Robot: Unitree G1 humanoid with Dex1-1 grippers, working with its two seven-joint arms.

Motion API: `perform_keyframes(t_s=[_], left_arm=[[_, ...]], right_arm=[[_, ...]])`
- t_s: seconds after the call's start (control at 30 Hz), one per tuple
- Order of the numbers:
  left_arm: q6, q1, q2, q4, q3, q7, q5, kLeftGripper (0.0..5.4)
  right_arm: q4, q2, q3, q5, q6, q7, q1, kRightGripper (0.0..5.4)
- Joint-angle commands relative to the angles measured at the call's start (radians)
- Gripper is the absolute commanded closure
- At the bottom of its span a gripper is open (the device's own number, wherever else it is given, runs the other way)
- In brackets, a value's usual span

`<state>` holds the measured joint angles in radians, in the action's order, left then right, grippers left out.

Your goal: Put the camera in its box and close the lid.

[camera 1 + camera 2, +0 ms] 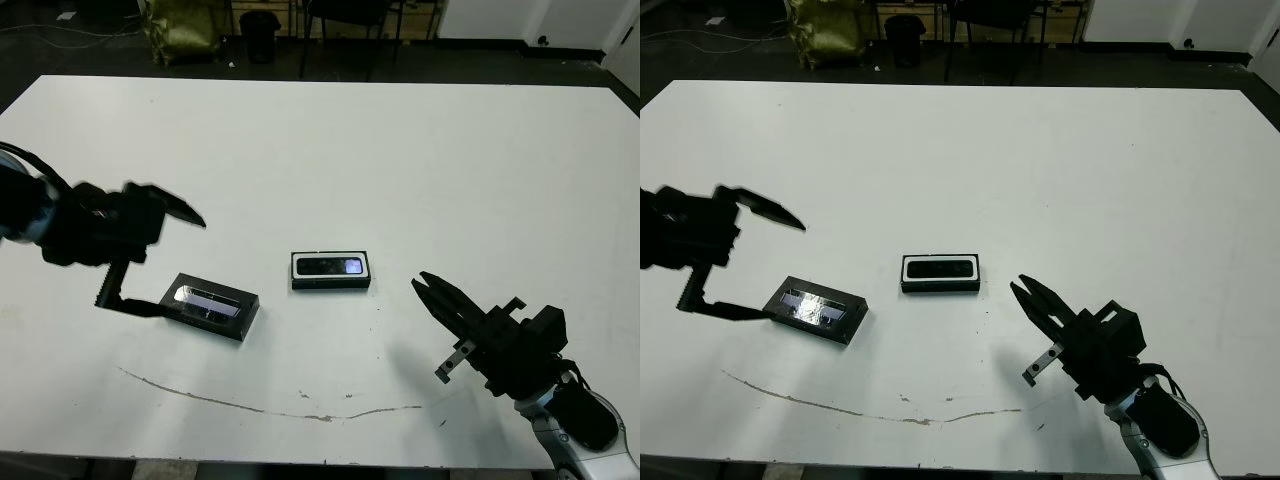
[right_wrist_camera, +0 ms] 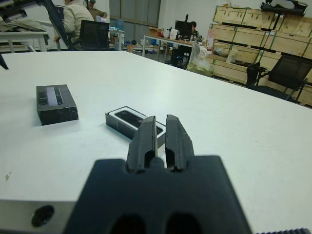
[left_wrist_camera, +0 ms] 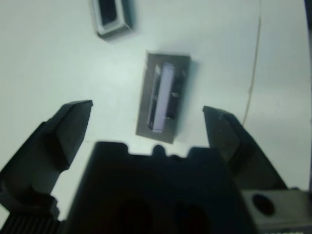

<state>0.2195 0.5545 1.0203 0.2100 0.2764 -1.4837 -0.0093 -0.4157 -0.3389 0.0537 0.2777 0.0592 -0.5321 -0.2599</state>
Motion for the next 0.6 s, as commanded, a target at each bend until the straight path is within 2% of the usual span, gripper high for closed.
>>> perform_keyframes(t_s=[0.03, 0.17, 0.23, 0.33, 0.6], left_arm=[[0.008, 0.052, 0.008, 0.002, 0.066, -0.035, 0.064, 0.01], [-0.094, 0.071, -0.030, -0.095, 0.107, -0.042, 0.093, 0.01], [-0.123, 0.083, -0.048, -0.141, 0.124, -0.045, 0.102, 0.01], [-0.153, 0.109, -0.067, -0.180, 0.156, -0.059, 0.135, 0.01], [-0.197, 0.130, -0.095, -0.217, 0.179, -0.071, 0.178, 0.01]], right_arm=[[0.039, -0.002, -0.004, -0.003, 0.034, -0.018, -0.004, 5.40], [0.069, 0.004, -0.003, 0.008, 0.061, -0.031, -0.001, 5.40], [0.050, 0.002, 0.000, 0.000, 0.045, -0.020, -0.010, 5.40], [0.031, -0.006, 0.002, -0.019, 0.033, -0.007, -0.016, 5.40], [0.066, 0.006, 0.007, -0.017, 0.076, -0.023, -0.014, 5.40]])
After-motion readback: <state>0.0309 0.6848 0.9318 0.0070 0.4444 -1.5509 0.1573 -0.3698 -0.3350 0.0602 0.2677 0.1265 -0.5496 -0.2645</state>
